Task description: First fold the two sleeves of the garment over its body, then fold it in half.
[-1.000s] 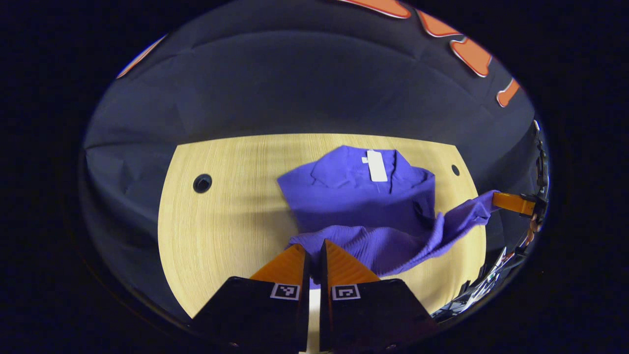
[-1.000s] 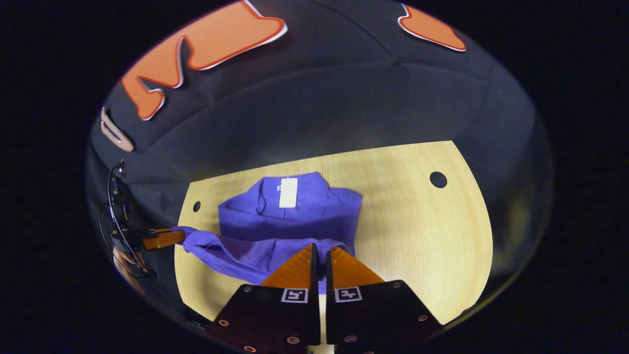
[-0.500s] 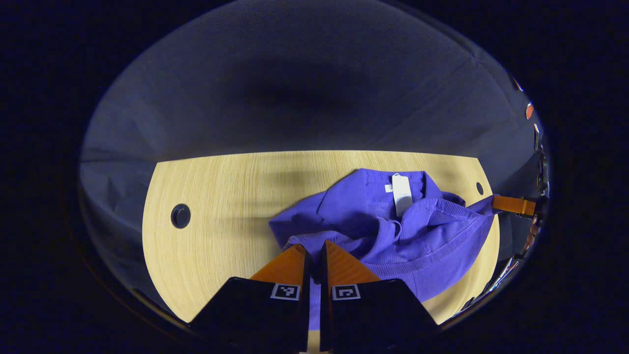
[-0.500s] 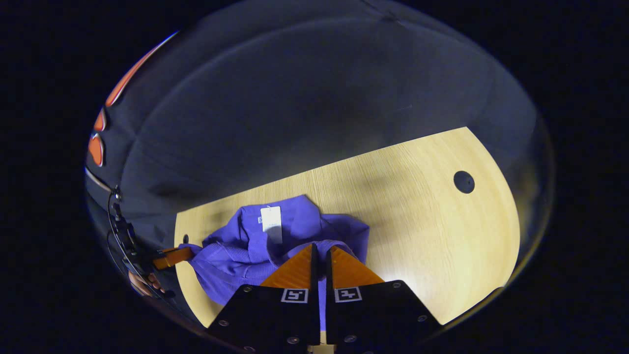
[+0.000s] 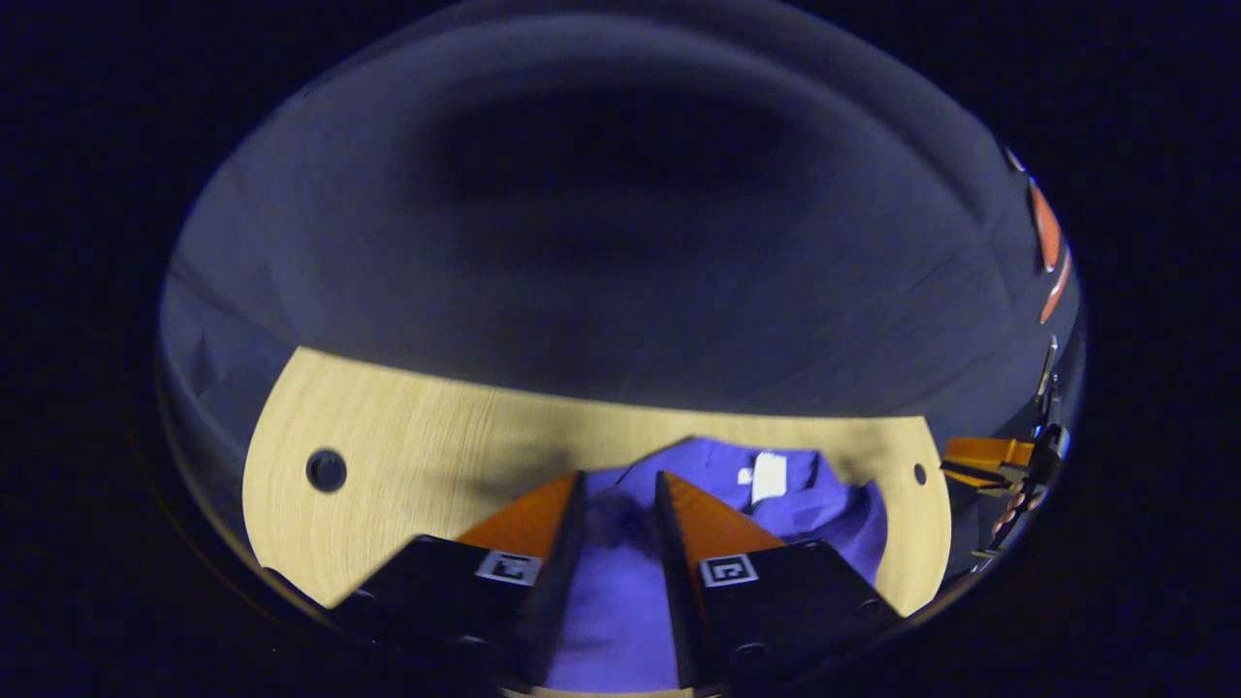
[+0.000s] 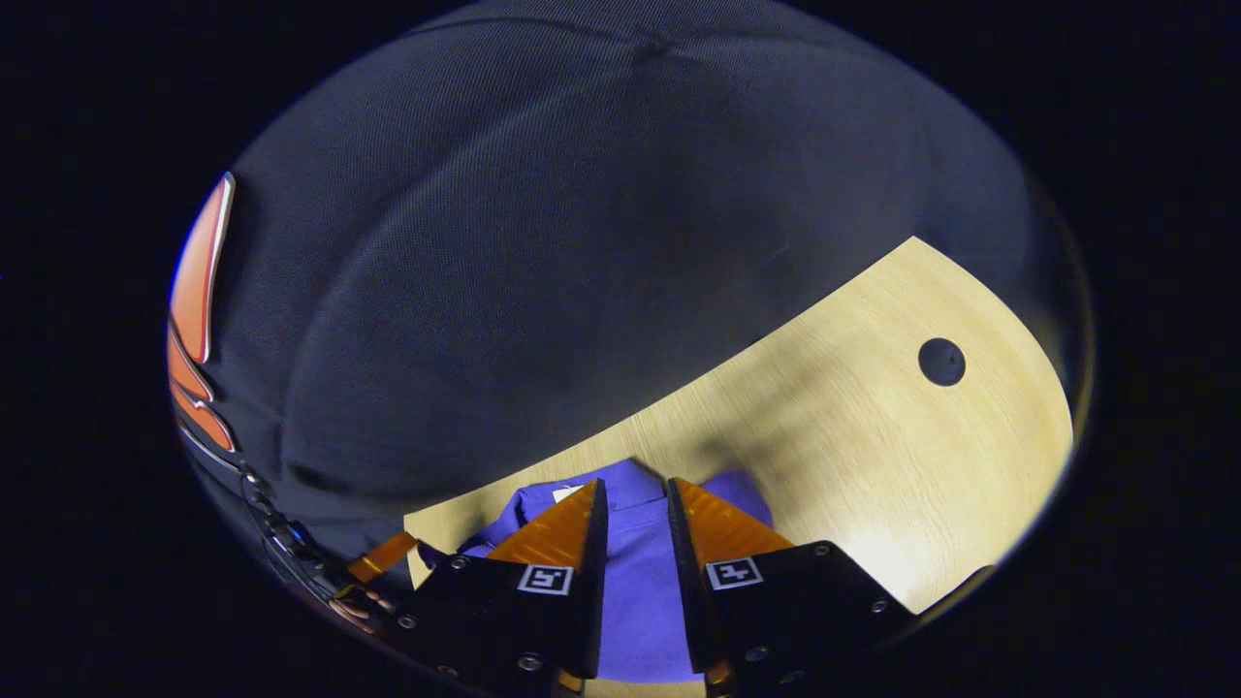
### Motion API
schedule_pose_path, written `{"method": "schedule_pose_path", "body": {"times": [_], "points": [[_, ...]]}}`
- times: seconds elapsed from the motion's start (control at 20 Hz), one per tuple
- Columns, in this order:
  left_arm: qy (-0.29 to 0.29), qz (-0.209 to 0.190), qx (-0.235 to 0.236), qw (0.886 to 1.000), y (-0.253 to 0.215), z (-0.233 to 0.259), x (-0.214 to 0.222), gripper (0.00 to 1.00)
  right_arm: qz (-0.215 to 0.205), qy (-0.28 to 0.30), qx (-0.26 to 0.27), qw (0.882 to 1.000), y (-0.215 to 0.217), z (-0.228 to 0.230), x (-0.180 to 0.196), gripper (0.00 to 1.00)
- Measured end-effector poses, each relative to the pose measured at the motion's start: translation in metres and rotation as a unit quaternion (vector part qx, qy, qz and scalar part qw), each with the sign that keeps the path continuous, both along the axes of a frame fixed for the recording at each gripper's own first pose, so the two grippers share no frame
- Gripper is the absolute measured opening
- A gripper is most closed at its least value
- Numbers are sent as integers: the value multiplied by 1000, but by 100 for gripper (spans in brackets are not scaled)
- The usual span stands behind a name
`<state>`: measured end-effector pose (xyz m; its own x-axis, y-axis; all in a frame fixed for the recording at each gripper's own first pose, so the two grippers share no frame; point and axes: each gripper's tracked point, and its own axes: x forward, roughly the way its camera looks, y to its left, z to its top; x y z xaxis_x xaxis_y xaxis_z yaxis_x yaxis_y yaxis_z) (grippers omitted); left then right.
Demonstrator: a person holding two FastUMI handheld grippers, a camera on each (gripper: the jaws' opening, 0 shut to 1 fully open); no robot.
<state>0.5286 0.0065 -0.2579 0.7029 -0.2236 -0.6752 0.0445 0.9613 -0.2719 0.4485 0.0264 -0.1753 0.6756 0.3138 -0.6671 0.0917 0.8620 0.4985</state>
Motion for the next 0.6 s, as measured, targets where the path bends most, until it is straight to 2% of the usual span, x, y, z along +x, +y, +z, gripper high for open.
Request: {"method": "schedule_pose_path", "body": {"times": [0.05, 0.1, 0.25, 0.3, 0.35, 0.4, 0.45, 0.5, 0.6], "points": [[-15, 0, 19, 1000, 6, 13, 8, 59, 2, -4, -7, 1000, -5, 3, -3, 51], [-26, -5, 34, 999, 0, 16, 10, 63, 3, -6, -17, 1000, -9, 2, -9, 39], [-47, 5, 43, 998, 4, 31, 7, 69, 9, -30, -44, 999, -16, 6, -19, 45], [-54, 12, 39, 998, 5, 37, 7, 72, 11, -42, -58, 997, -22, 11, -26, 50], [-53, 18, 34, 998, 5, 43, 1, 73, 11, -53, -74, 996, -28, 16, -31, 63], [-59, 17, 32, 998, 7, 49, -5, 75, 10, -69, -88, 994, -31, 24, -37, 62], [-73, 23, 37, 996, 12, 58, -11, 79, 11, -86, -99, 991, -34, 32, -43, 66], [-93, 25, 47, 994, 17, 70, -17, 82, 10, -104, -115, 988, -38, 43, -49, 75], [-128, 31, 66, 989, 22, 98, -33, 88, 10, -146, -150, 978, -45, 68, -62, 87]]}}
